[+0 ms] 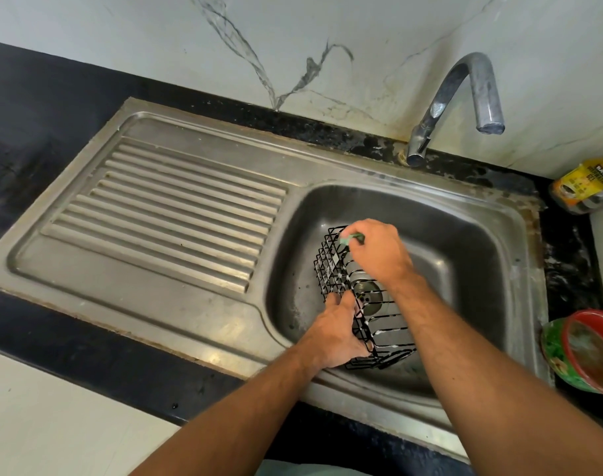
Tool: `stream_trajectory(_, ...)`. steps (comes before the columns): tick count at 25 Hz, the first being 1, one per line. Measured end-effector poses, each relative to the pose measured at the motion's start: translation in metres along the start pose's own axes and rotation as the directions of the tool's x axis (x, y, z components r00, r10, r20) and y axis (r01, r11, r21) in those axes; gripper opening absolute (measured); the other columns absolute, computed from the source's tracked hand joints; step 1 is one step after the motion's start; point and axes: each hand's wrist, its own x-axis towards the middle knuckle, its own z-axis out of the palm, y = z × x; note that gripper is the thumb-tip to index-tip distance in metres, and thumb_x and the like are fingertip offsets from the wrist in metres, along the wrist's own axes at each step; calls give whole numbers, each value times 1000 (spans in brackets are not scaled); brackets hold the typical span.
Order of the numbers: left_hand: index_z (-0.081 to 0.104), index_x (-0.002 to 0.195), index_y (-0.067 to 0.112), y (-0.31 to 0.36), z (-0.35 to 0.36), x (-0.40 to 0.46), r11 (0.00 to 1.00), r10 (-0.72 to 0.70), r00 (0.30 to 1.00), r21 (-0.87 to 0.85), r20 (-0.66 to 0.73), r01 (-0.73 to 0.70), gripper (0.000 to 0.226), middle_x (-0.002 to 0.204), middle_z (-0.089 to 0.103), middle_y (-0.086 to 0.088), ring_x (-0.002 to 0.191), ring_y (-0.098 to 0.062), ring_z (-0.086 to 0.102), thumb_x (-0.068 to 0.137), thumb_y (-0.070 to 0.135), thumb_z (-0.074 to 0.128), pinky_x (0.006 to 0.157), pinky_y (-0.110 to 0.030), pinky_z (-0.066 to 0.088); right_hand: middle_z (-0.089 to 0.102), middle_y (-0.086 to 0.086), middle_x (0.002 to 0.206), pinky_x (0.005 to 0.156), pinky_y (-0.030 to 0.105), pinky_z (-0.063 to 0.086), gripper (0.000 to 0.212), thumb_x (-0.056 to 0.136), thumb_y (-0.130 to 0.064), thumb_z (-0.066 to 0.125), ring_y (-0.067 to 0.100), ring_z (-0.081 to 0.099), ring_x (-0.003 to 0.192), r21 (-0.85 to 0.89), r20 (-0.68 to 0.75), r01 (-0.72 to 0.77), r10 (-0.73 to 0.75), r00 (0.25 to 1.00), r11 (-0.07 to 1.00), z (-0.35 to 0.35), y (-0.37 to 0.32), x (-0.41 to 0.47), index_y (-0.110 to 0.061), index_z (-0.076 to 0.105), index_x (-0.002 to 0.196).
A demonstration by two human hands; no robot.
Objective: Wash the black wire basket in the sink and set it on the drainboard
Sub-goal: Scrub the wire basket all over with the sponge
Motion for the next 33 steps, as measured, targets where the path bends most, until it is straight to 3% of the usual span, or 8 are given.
stream_trajectory(3, 36, 133, 19, 0, 0, -1, 1000, 14, 1000, -5, -2, -14, 74, 133, 35, -5, 115, -24, 56, 77, 21, 85, 101, -27, 44, 71, 1, 106, 90, 33, 53, 25, 93, -7, 57, 14, 64, 88, 21, -94, -181, 182, 979, 983, -3, 20, 0, -20, 76, 103)
stream_trajectory(9, 38, 129, 19, -1, -1, 2, 996, -6, 999, -84, -49, 2, 73, 135, 38, -4, 116, -18, 53, 76, 22, 87, 106, -22, 38, 73, 1, 108, 99, 31, 50, 26, 94, -5, 57, 15, 67, 100, 21, 3, 65, -65, 998, 998, 15, -7, 9, -17, 77, 105)
stream_trajectory(14, 35, 137, 17, -1, -1, 1, 995, -10, 1000, -98, -28, 7, 78, 140, 35, -2, 121, -14, 47, 78, 15, 86, 103, -17, 31, 70, 4, 114, 98, 31, 49, 29, 97, -5, 53, 19, 65, 104, 6, -113, -221, 220, 969, 975, 6, 8, 18, -19, 74, 111)
stream_trajectory(21, 35, 132, 16, -1, -1, 3, 998, -20, 999, -56, -32, 18, 73, 138, 35, -5, 122, -22, 53, 79, 16, 86, 99, -17, 34, 74, 0, 111, 102, 31, 48, 26, 95, -9, 57, 17, 67, 104, -8, 50, 113, -112, 992, 994, 17, -14, 20, -18, 76, 110)
stream_trajectory(25, 27, 148, 15, 0, 0, 1, 999, -17, 1000, -40, -13, 17, 89, 152, 27, -11, 131, -27, 50, 80, 15, 85, 103, -17, 29, 73, 2, 113, 103, 31, 49, 27, 96, -8, 55, 18, 66, 105, -33, -61, -99, 97, 993, 995, 7, -3, 30, -20, 75, 111)
stream_trajectory(30, 27, 146, 15, 2, -2, 0, 1000, -4, 1000, -23, -5, 4, 89, 149, 28, -12, 130, -30, 51, 79, 18, 85, 110, -26, 36, 75, -2, 107, 100, 34, 51, 27, 92, -8, 57, 17, 68, 101, -61, 124, 67, -59, 991, 996, 12, -16, 27, -21, 78, 103)
stream_trajectory(31, 27, 146, 15, 1, -2, 0, 1000, 2, 1000, -13, -6, -2, 89, 147, 30, -11, 127, -29, 53, 79, 19, 86, 111, -28, 39, 75, -1, 108, 100, 34, 51, 28, 92, -7, 57, 18, 67, 101, -77, 104, 36, -28, 994, 996, 13, -15, 30, -22, 77, 104)
stream_trajectory(33, 30, 141, 16, 1, -1, 1, 1000, 21, 1000, 1, -10, -21, 84, 141, 33, -9, 122, -29, 55, 78, 21, 86, 109, -32, 46, 73, 1, 110, 98, 33, 53, 30, 92, -5, 57, 20, 67, 100, -55, -21, -165, 164, 986, 985, 9, -7, 37, -23, 76, 106)
